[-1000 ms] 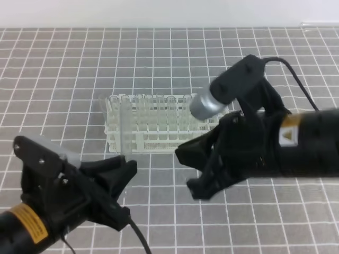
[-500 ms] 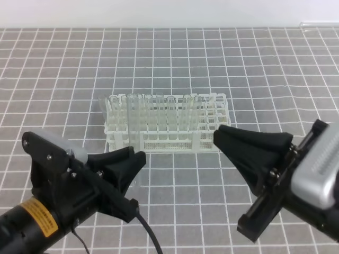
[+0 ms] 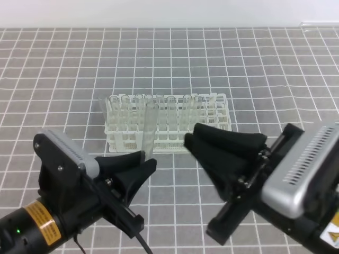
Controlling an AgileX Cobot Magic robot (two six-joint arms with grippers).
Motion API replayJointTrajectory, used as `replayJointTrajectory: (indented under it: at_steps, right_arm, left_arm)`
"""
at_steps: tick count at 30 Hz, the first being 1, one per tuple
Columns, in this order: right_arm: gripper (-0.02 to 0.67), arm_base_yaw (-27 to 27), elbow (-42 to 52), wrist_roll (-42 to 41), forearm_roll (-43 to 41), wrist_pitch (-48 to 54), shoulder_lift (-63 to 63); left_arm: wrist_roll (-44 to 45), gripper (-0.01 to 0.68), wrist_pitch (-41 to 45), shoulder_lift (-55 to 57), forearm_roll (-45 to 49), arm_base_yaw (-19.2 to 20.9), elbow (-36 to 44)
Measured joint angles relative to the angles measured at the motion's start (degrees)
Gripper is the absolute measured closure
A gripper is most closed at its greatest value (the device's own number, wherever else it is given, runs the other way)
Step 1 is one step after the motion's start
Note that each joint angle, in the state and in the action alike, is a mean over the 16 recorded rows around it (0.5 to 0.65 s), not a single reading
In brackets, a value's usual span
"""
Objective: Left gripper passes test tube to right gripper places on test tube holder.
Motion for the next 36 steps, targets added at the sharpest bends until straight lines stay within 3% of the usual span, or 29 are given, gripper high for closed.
replayJointTrajectory:
  at_steps: [8, 13, 36]
  right_arm:
    - [0.336, 0.1, -2.7, 5.0, 0.0, -2.1, 5.0]
    - [0.259, 0.1, -5.3, 6.8, 0.8, -2.9, 8.3]
    - [0.242, -0.1, -12.9, 8.0, 3.5, -7.1, 19.1]
  left_arm:
    - [0.0, 0.638, -1.7, 0.0, 0.9, 0.0, 0.0]
    - [0.0, 0.638, -2.2, 0.0, 0.9, 0.0, 0.0]
    - [-1.0, 0.614, -4.6, 0.0, 0.9, 0.0, 0.0]
